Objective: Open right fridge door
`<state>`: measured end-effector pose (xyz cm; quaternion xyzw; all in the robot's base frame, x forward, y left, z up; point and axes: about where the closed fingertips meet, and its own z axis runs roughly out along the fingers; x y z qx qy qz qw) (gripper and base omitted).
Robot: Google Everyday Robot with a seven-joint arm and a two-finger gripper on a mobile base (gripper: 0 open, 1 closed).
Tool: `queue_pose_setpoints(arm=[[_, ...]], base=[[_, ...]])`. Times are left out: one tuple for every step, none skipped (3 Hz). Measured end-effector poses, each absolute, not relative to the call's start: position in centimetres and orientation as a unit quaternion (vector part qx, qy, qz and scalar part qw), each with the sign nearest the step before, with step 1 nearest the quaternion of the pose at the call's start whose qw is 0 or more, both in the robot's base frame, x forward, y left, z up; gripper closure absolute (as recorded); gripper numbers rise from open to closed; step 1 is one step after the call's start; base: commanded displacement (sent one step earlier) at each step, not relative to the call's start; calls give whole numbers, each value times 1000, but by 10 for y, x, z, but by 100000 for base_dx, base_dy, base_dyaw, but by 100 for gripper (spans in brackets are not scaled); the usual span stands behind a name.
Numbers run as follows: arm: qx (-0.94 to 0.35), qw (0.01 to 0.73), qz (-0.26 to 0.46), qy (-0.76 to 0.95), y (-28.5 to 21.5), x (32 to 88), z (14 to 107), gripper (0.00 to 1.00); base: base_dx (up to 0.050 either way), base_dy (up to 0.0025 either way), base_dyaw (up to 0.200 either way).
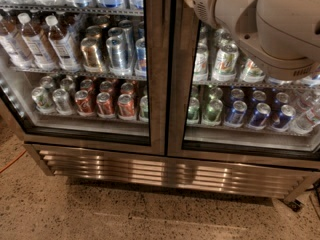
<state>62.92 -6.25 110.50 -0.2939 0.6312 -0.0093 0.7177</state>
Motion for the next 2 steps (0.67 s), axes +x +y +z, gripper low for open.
queue_pose_setpoints(arm=[[-297, 718, -6, 630, -63, 629, 1105, 100], [-292, 722, 7, 627, -64, 629, 1109, 100]], base=[[0, 0, 0], [0, 0, 0]])
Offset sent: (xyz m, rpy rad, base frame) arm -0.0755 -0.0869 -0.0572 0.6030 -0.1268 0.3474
